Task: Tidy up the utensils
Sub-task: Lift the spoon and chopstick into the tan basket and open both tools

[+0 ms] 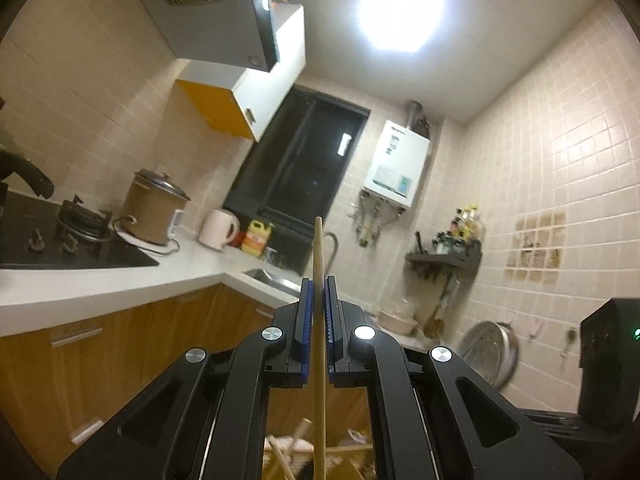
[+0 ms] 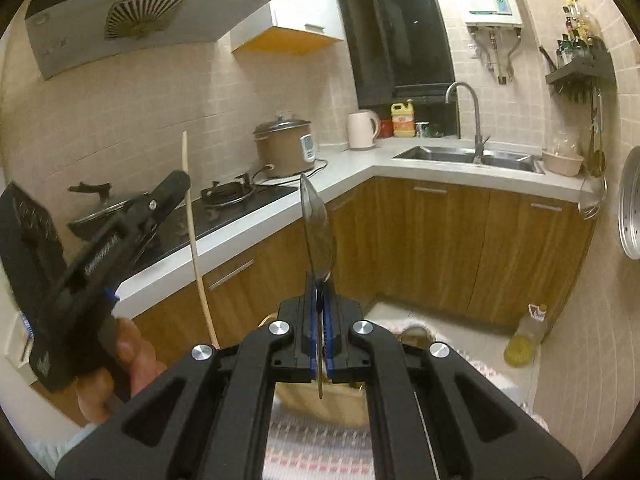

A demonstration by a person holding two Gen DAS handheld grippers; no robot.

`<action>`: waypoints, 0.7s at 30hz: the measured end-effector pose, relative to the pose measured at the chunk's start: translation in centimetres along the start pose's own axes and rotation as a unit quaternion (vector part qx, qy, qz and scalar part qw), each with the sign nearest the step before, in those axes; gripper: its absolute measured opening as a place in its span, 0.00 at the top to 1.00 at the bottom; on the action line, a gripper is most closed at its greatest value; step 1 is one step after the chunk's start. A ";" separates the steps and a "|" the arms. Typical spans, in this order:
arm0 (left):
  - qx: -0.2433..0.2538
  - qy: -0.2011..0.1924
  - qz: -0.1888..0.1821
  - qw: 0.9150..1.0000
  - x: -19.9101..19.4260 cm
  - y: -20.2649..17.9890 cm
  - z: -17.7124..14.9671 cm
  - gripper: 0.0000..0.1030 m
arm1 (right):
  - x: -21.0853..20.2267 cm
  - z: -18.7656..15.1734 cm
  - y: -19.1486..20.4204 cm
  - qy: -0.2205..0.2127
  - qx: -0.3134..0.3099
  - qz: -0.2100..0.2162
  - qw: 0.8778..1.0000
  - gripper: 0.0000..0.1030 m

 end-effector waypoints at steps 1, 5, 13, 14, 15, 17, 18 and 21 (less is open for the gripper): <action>0.005 -0.008 0.007 1.000 0.4 0.3 -0.4 0.97 | 0.8 0.0 -0.2 0.000 -0.003 -0.007 1.000 0.98; 0.033 -0.028 0.038 0.998 1.5 1.2 -2.1 0.97 | 3.4 -0.9 -0.7 0.006 -0.021 -0.030 0.999 0.98; 0.066 -0.032 0.087 0.993 2.8 3.5 -4.7 0.96 | 7.1 -3.4 -1.8 0.030 -0.025 -0.043 0.998 0.98; 0.067 -0.027 0.088 0.994 2.9 3.7 -5.0 0.96 | 7.3 -3.6 -1.8 0.033 -0.027 -0.044 0.998 0.98; 0.068 -0.020 0.089 0.993 3.1 3.8 -5.3 0.96 | 7.4 -3.7 -1.6 0.035 -0.028 -0.044 0.998 0.98; 0.070 -0.015 0.090 0.993 3.1 4.1 -5.5 0.96 | 7.6 -4.2 -1.7 0.041 -0.031 -0.043 0.998 0.98; 0.072 -0.010 0.090 0.993 3.1 4.1 -5.6 0.95 | 7.5 -4.4 -1.7 0.042 -0.029 -0.043 0.998 0.98; 0.073 0.009 0.090 0.993 2.6 4.3 -5.5 0.77 | 7.2 -4.9 -1.6 0.052 -0.024 -0.032 0.998 0.97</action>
Point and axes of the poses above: each gripper's, at about its wrist camera, not at the fingertips, and x roughly the way its jaws point, y to its left, z to its top, the point moved 9 cm from there along x, roughly the way its jaws point, and after that the axes turned 8 degrees about -x, right-handed, at the moved point
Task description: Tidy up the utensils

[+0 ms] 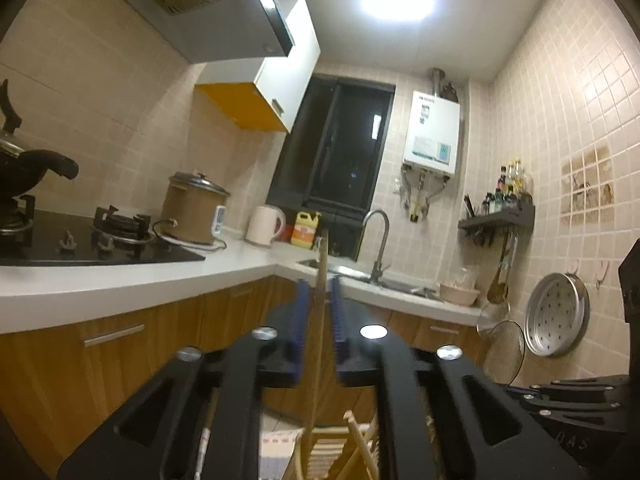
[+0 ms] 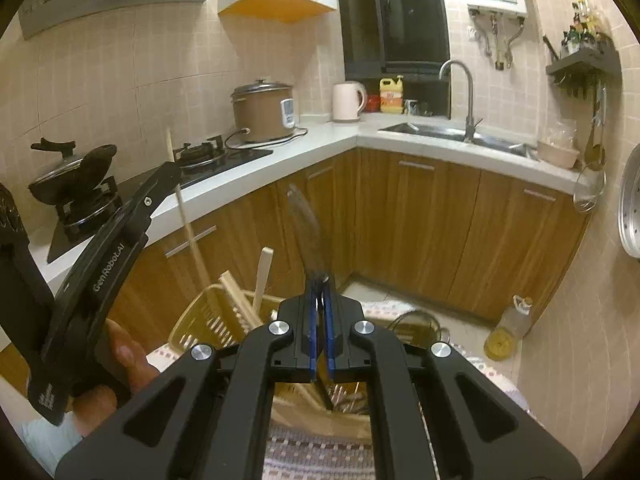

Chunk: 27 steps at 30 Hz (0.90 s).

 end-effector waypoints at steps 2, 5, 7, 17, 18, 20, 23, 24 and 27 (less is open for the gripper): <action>-0.007 0.007 0.000 1.000 -0.9 0.6 0.4 0.71 | -0.5 -0.2 0.0 0.001 0.002 0.000 1.000 0.94; -0.020 0.019 -0.003 1.000 -2.5 1.6 1.1 0.63 | -1.8 -0.7 0.2 0.000 0.010 0.003 1.000 0.84; -0.021 0.025 -0.003 0.999 -3.8 2.1 1.6 0.56 | -3.0 -1.0 0.4 -0.004 0.015 0.006 1.000 0.75; -0.006 0.071 0.004 0.997 -11.5 2.9 1.4 0.37 | -10.3 -3.6 2.1 -0.037 0.020 -0.013 0.999 0.63; 0.000 0.076 0.005 0.997 -12.2 2.8 1.1 0.36 | -10.9 -4.0 2.4 -0.041 0.016 -0.016 0.999 0.56; 0.019 0.091 0.014 0.996 -13.6 2.5 -0.2 0.34 | -12.6 -5.4 3.1 -0.056 0.008 -0.030 0.998 0.54; 0.035 0.096 0.031 0.994 -15.3 2.3 -1.8 0.23 | -14.6 -7.4 3.7 -0.076 0.000 -0.053 0.996 0.50; 0.038 0.095 0.038 0.994 -15.7 2.4 -2.1 0.20 | -15.2 -8.1 3.7 -0.082 0.000 -0.059 0.995 0.45; 0.046 0.093 0.062 0.993 -16.5 2.6 -3.6 0.19 | -16.7 -9.9 3.0 -0.103 0.014 -0.082 0.991 0.34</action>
Point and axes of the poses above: each gripper's, at about its wrist camera, not at the fingertips, and x roughly the way its jaws point, y to its left, z to its top, the point moved 9 cm from there along x, roughly the way its jaws point, and after that the axes turned 8 degrees about -x, right-handed, at the moved point
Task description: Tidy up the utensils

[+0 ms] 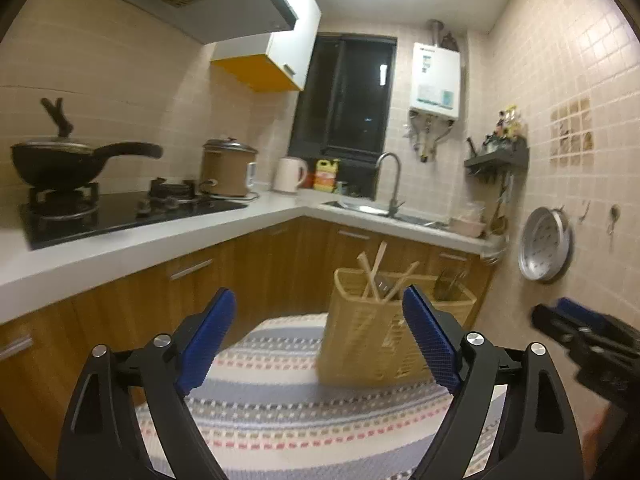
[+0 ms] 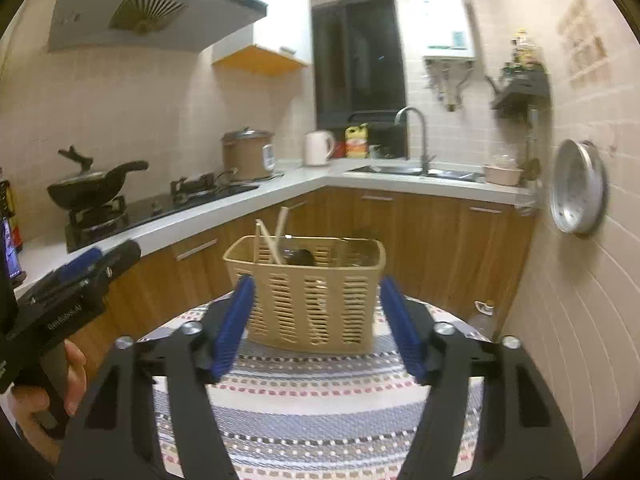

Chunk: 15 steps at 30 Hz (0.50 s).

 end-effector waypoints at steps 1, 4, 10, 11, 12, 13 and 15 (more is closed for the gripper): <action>0.005 0.003 0.007 1.000 0.1 0.0 -0.8 0.19 | -0.4 -0.6 -0.4 -0.006 0.006 -0.005 1.000 0.33; 0.015 0.005 0.023 1.000 0.6 -0.2 -2.3 0.18 | -0.4 -1.9 -1.4 -0.006 0.013 -0.023 1.000 0.31; 0.035 -0.016 0.043 0.998 2.0 -0.8 -4.6 0.14 | 0.5 -3.9 -2.3 -0.018 0.022 -0.049 0.998 0.22; 0.036 -0.018 0.046 0.998 2.3 -0.9 -5.0 0.11 | 0.8 -4.0 -2.4 -0.018 0.023 -0.051 0.998 0.21; 0.037 -0.015 0.044 0.998 2.4 -1.0 -5.2 0.09 | 0.9 -4.3 -2.5 -0.019 0.023 -0.052 0.998 0.20; 0.040 -0.010 0.040 0.998 2.6 -1.1 -5.5 0.09 | 1.2 -4.7 -2.6 -0.018 0.023 -0.053 0.998 0.19; 0.047 -0.013 0.040 0.998 2.7 -1.4 -5.7 0.09 | 1.8 -5.1 -2.8 -0.016 0.023 -0.056 0.998 0.17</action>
Point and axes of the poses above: each gripper's, at about its wrist camera, not at the fingertips, and x roughly the way its jaws point, y to its left, z to its top, the point moved 9 cm from there along x, roughly the way its jaws point, and after that the axes turned 8 degrees about -x, right-handed, at the moved point
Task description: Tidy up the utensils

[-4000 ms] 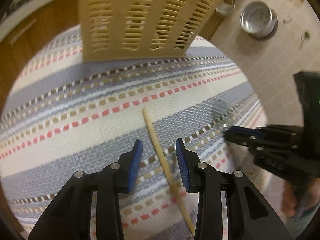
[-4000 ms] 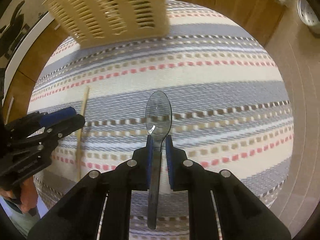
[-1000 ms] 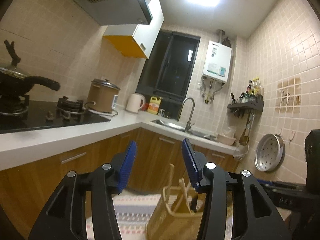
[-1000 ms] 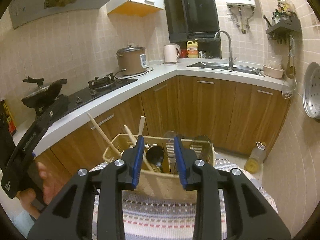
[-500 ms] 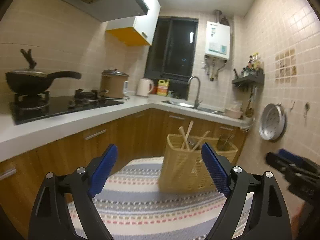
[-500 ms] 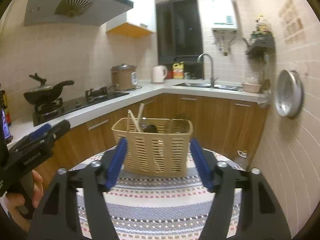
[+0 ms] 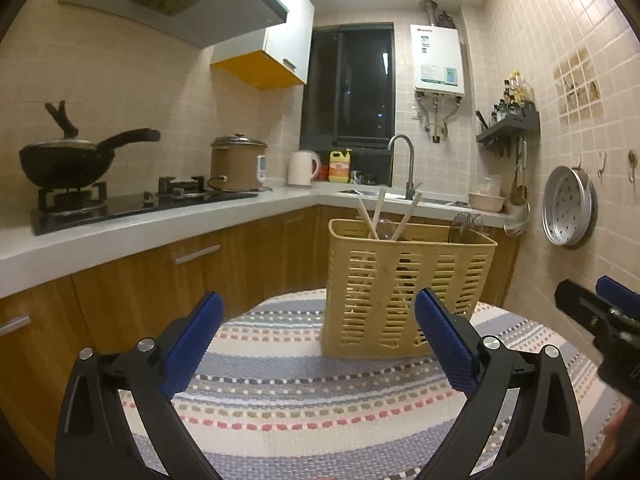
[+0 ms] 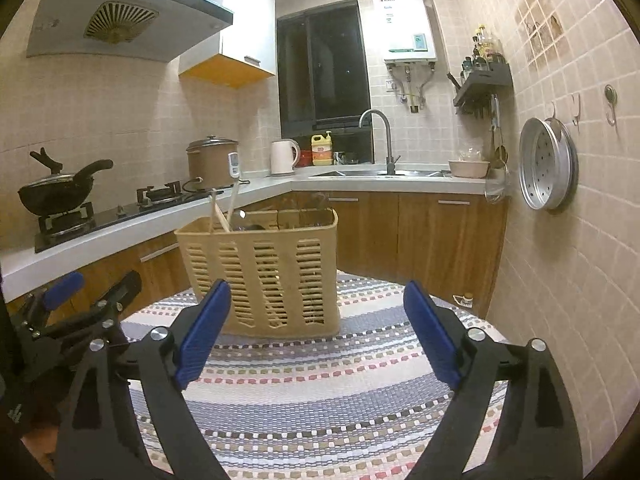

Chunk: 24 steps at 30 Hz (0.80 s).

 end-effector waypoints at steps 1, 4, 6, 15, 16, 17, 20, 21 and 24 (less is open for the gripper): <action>0.003 -0.001 0.001 1.000 0.1 0.0 -0.1 0.08 | 0.4 -0.3 -0.1 0.004 0.001 -0.001 1.000 0.17; 0.010 0.006 0.004 1.000 0.4 0.0 -0.5 0.08 | 0.9 -0.7 -0.2 0.010 0.004 0.001 1.000 0.17; 0.011 0.004 0.003 1.000 0.3 0.0 -0.5 0.08 | 0.9 -0.8 -0.4 0.008 0.005 -0.002 1.000 0.14; -0.004 0.012 0.009 1.000 0.7 0.8 -0.5 0.07 | 0.8 -1.3 -0.4 0.008 -0.005 -0.014 1.000 0.13; -0.006 0.014 0.007 1.000 0.7 0.9 -0.5 0.07 | 0.8 -1.4 -0.4 0.008 -0.007 -0.016 1.000 0.13; -0.007 0.016 0.007 1.000 0.7 0.9 -0.5 0.07 | 0.8 -1.4 -0.3 0.008 -0.009 -0.017 1.000 0.13; -0.008 0.014 0.011 1.000 0.7 1.0 -0.4 0.07 | 0.7 -1.5 0.1 0.006 -0.016 -0.016 1.000 0.13; -0.008 0.015 0.010 1.000 0.7 1.0 -0.5 0.07 | 0.7 -1.5 0.3 0.005 -0.021 -0.019 1.000 0.12; -0.005 0.015 0.011 1.000 0.6 0.9 -0.6 0.07 | 0.5 -1.4 0.7 0.001 -0.032 -0.023 0.999 0.10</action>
Point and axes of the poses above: each gripper's, at about its wrist camera, not at the fingertips, and x roughly the way its jaws point, y to its left, z to its top, the point moved 9 cm from there along x, roughly the way its jaws point, and after that the axes turned 8 degrees about -x, right-handed, at the moved point
